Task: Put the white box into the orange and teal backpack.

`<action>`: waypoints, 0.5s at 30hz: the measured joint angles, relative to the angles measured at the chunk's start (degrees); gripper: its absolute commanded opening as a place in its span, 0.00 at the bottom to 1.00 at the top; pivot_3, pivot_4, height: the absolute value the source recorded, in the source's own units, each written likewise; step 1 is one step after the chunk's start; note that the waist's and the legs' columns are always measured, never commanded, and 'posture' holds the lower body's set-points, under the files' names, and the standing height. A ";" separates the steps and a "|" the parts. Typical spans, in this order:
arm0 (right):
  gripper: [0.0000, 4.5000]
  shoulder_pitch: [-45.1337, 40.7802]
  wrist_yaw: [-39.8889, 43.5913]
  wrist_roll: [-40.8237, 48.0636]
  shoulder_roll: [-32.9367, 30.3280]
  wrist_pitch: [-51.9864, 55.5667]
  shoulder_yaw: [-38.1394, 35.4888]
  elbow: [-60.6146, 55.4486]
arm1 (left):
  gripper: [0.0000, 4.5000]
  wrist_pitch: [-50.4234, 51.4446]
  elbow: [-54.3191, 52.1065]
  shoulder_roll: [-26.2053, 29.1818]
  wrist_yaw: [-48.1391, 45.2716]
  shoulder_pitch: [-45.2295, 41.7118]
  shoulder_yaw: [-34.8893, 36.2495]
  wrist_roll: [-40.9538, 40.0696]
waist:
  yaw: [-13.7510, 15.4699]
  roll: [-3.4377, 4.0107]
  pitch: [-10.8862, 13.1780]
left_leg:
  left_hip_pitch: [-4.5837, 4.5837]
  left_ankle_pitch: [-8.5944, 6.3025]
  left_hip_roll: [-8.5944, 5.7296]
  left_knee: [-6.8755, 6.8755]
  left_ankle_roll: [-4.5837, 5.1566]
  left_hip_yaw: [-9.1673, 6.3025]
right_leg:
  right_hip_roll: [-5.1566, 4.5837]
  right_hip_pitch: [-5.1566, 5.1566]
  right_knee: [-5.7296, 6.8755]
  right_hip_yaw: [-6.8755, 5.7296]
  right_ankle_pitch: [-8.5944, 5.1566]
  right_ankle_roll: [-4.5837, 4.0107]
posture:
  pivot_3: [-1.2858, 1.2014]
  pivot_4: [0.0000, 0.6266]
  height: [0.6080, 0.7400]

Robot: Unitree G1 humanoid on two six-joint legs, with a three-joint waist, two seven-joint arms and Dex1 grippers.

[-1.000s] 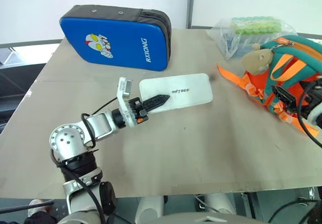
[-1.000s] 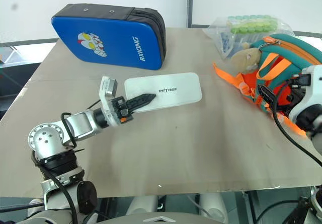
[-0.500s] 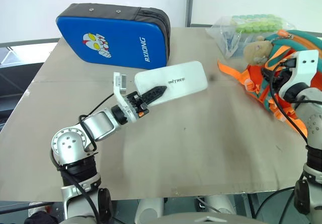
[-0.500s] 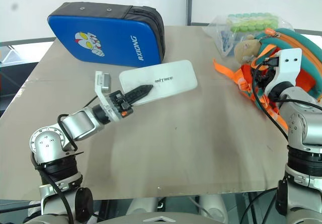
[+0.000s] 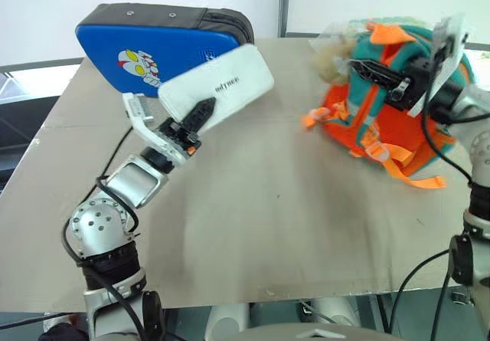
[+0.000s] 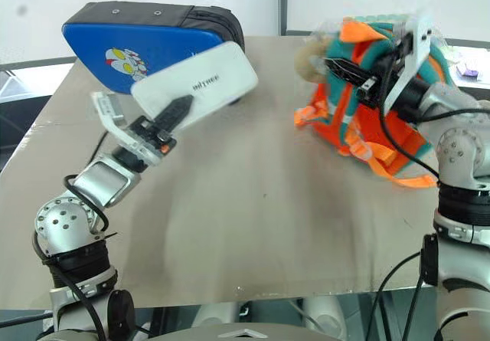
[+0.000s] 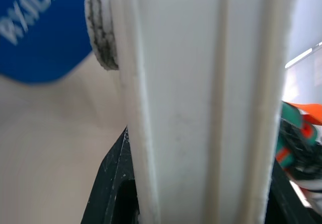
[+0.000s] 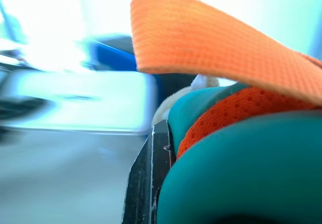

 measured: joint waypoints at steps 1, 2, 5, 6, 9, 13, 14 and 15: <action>0.01 -1.01 0.96 3.23 -0.69 1.97 -0.51 -0.65 | 0.24 -0.50 -0.01 1.15 -1.09 0.03 0.54 0.21 | 0.06 0.00 0.00 | -0.12 0.00 0.00 0.00 0.00 0.00 | -0.01 -0.11 0.01 -0.01 0.00 0.00 | 0.52 0.24 1.00; 0.01 -1.47 1.65 5.18 -1.72 3.31 -0.58 -1.35 | 0.24 -0.66 -0.01 1.98 -2.09 0.09 1.20 0.21 | 0.22 0.00 0.00 | -0.14 0.00 0.00 0.00 0.00 0.00 | -0.04 -0.12 0.00 -0.06 0.00 0.01 | 0.52 0.24 1.00; 0.01 0.13 5.42 5.88 -6.15 4.72 1.39 -4.95 | 0.24 -1.46 -0.11 5.27 -5.97 1.27 2.32 0.26 | 0.75 -0.02 0.00 | -0.21 -0.01 0.00 -0.04 0.00 0.00 | -0.09 -0.08 -0.22 -0.17 -0.01 0.02 | 0.52 0.24 1.00; 0.01 1.99 6.23 5.16 -6.76 4.50 2.59 -6.54 | 0.24 -1.35 -0.27 6.34 -7.07 2.08 2.45 0.23 | 0.81 -0.06 -0.02 | -0.22 -0.01 0.00 -0.05 0.00 0.01 | -0.10 -0.06 -0.27 -0.16 -0.01 0.03 | 0.52 0.24 1.00; 0.01 10.69 8.67 0.44 -7.74 2.49 10.40 -10.09 | 0.24 0.03 -2.60 10.48 -11.67 6.24 2.67 -0.38 | 0.85 -0.11 0.02 | -0.22 -0.01 -0.02 -0.02 0.00 0.07 | -0.18 -0.07 -0.25 -0.10 0.00 0.05 | 0.52 0.24 1.00; 0.01 13.57 10.69 -1.01 -9.31 1.18 11.89 -11.91 | 0.24 2.69 -4.14 17.21 -17.98 9.86 6.36 -3.98 | 0.78 -0.12 0.07 | -0.14 -0.01 -0.01 0.16 0.00 0.06 | -0.14 -0.05 -0.12 -0.08 -0.02 0.04 | 0.52 0.24 1.00; 0.01 13.61 11.05 -1.01 -9.50 0.91 11.61 -11.92 | 0.24 3.43 -4.41 19.29 -20.33 10.85 7.41 -4.93 | 0.73 -0.14 0.07 | -0.11 -0.01 -0.01 0.18 0.00 0.07 | -0.12 -0.03 -0.07 -0.09 -0.06 -0.03 | 0.52 0.24 1.00; 0.01 13.75 11.35 -0.97 -9.63 0.79 11.33 -11.92 | 0.24 4.30 -4.80 21.30 -22.86 12.01 8.26 -5.30 | 0.68 -0.14 0.07 | -0.07 -0.01 0.01 0.21 0.00 0.07 | -0.11 -0.02 0.00 -0.10 -0.15 -0.20 | 0.52 0.24 1.00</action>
